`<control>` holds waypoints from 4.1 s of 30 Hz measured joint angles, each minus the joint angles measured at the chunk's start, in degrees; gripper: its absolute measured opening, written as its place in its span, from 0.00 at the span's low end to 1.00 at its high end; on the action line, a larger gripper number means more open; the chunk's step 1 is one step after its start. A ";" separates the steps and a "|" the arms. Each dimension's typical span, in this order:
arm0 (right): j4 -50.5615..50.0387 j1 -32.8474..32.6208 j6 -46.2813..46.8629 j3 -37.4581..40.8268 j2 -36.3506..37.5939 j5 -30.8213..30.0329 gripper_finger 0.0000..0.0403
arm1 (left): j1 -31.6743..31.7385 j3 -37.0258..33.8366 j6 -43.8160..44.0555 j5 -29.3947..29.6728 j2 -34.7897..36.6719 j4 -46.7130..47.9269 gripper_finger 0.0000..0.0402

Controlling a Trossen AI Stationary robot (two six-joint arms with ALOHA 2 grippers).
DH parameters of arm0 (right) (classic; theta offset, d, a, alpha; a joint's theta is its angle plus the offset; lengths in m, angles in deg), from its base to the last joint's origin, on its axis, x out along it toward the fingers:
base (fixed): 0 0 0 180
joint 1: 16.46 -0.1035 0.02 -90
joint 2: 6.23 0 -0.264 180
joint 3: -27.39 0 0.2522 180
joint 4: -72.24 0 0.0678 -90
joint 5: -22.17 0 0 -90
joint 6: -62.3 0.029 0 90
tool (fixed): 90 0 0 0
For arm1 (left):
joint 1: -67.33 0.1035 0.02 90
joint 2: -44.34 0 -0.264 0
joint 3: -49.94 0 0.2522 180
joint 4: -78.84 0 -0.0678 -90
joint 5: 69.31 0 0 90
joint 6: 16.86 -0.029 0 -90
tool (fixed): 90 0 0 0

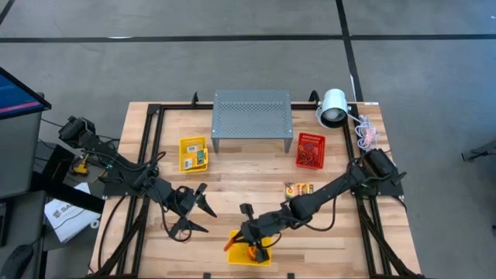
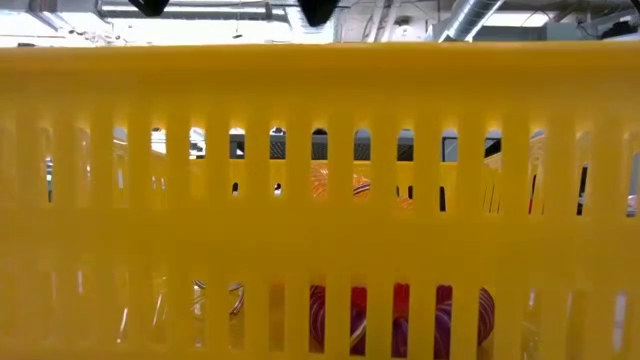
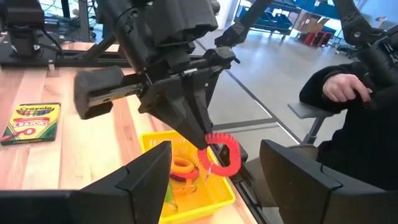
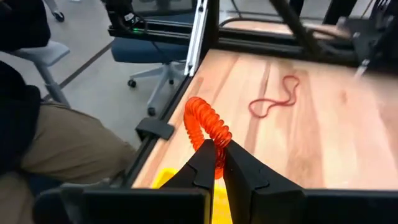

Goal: Pick & Place Office Desk Supplies
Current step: Put the orange spiral keychain into the bottom yellow bin, then put the red rubber band into the red bin

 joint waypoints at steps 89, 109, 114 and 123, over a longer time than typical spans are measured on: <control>-18.63 -3.89 2.76 -11.10 -0.84 -6.38 0.56 | 1.86 -0.07 -6.41 1.17 -0.02 0.40 0.60; -23.69 -6.42 -1.66 -11.08 3.56 -24.65 0.56 | -1.61 -0.04 10.16 -2.83 -0.02 34.60 0.60; -23.53 -5.41 -1.91 -11.08 3.56 -24.80 0.56 | -4.62 -0.04 18.36 -3.91 -0.24 46.29 0.60; -19.12 -3.22 -2.18 -7.77 3.56 -24.69 0.56 | -12.20 0.01 24.71 -6.56 -8.34 49.40 0.60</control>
